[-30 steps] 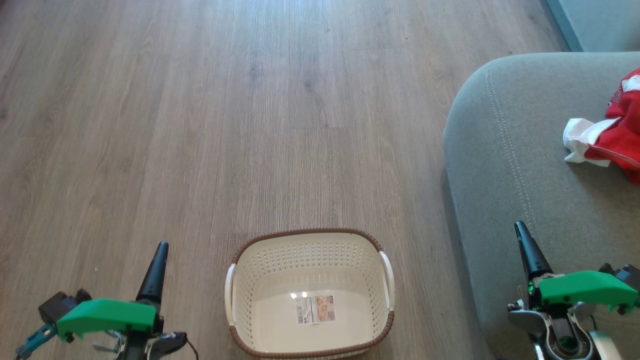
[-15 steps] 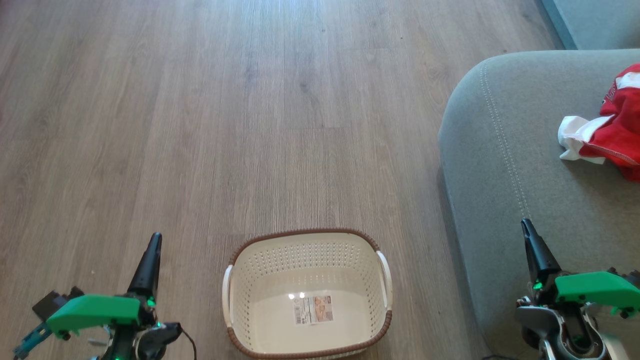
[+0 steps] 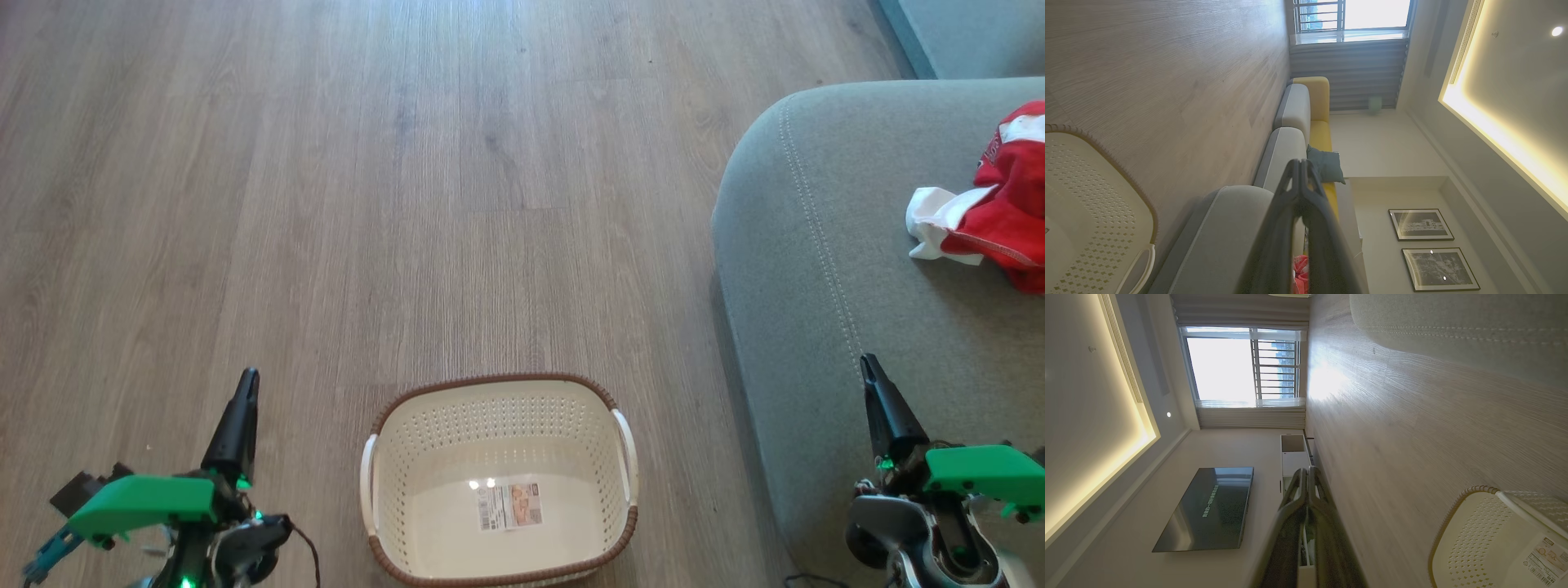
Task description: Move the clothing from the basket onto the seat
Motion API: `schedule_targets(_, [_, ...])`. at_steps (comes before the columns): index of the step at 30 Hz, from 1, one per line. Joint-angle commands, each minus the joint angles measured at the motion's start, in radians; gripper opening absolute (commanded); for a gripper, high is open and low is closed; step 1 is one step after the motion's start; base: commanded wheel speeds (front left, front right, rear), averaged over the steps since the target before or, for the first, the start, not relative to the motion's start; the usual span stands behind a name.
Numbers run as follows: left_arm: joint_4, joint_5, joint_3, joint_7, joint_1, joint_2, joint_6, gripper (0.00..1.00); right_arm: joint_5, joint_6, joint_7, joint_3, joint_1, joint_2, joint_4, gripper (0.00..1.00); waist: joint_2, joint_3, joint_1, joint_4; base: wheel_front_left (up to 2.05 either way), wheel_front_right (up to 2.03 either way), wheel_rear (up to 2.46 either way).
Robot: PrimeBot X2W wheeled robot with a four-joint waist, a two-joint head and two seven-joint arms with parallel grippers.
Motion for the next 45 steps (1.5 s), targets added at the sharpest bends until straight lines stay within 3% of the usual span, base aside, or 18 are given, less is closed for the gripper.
schedule_targets(1, [-0.033, -0.006, 0.039, 0.007, -0.051, 0.007, -0.009, 0.0, 0.005, 0.0, 0.007, 0.019, -0.054, -0.003, -0.039, 0.0, 0.0, 0.0, 0.0, 0.0, 0.0, 0.0, 0.0])
schedule_targets(45, [-0.033, -0.007, 0.039, 0.007, -0.051, 0.007, -0.009, 0.0, 0.0, 0.0, 0.012, 0.013, -0.055, 0.001, -0.039, 0.0, 0.0, 0.0, 0.0, 0.0, 0.0, 0.0, 0.0])
